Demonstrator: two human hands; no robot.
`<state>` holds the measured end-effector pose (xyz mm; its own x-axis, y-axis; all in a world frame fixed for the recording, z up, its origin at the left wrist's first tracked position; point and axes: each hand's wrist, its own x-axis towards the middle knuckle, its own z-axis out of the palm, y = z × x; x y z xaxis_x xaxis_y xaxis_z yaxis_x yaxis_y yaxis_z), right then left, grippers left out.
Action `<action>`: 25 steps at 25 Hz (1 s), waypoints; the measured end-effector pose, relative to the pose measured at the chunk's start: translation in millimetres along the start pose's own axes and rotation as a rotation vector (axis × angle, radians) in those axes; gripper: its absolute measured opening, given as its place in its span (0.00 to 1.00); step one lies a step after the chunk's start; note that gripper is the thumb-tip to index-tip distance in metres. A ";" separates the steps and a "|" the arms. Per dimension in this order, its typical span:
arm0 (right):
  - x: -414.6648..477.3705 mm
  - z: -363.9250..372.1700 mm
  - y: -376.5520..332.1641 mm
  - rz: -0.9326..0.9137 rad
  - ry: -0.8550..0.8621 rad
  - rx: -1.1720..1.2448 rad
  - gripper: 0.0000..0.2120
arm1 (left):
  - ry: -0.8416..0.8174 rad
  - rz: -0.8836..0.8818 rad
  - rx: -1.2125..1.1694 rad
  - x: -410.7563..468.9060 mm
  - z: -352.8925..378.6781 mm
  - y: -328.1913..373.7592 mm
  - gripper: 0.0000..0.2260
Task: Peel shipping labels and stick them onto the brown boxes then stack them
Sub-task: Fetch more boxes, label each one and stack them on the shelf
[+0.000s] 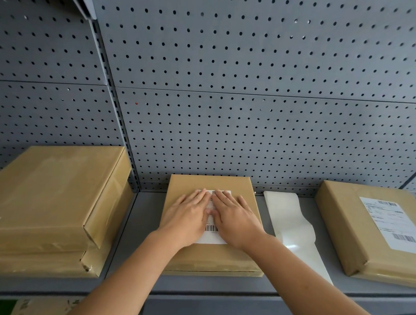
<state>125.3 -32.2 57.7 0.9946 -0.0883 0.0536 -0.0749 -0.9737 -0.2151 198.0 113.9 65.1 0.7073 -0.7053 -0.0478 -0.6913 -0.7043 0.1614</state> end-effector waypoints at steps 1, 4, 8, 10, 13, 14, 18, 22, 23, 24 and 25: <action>-0.9 -0.8 3.0 0.024 -0.007 -0.007 0.25 | -0.002 -0.004 0.000 -0.6 -0.1 -0.7 0.26; -6.5 -5.1 16.9 0.112 -0.017 -0.028 0.26 | -0.014 -0.031 -0.034 -3.4 -2.3 -3.8 0.25; -10.1 -9.9 24.2 0.162 -0.034 -0.003 0.27 | -0.017 -0.061 -0.070 -4.2 -5.4 -6.2 0.26; -10.9 -12.2 18.9 0.152 -0.026 0.028 0.27 | -0.012 -0.065 -0.087 -6.0 -7.1 -5.4 0.26; -21.2 -16.3 8.0 0.091 0.040 0.062 0.26 | 0.025 -0.019 -0.072 -17.5 -10.6 -0.5 0.26; -26.8 -16.7 3.5 0.057 0.058 0.064 0.25 | 0.035 0.013 -0.062 -23.4 -10.8 2.8 0.25; -45.9 -10.5 -17.3 -0.033 -0.005 0.059 0.27 | 0.012 0.094 -0.041 -45.6 -2.6 16.3 0.25; -49.8 -3.5 -17.5 0.007 -0.059 0.025 0.28 | -0.013 0.067 -0.009 -51.3 0.5 16.0 0.26; -52.2 -3.8 -15.2 0.018 -0.053 0.015 0.30 | -0.024 0.056 -0.009 -52.3 -0.5 15.0 0.26; -55.1 -4.3 -12.2 0.030 -0.040 0.004 0.32 | -0.031 0.047 -0.011 -53.8 -1.6 14.3 0.26; -57.4 -5.1 -8.4 0.048 -0.030 0.000 0.32 | -0.038 0.038 -0.012 -55.5 -2.2 13.4 0.26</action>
<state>68.5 -20.0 61.4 0.9916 -0.1284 0.0136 -0.1225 -0.9685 -0.2167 149.8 143.8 72.1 0.6743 -0.7343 -0.0785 -0.7157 -0.6760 0.1754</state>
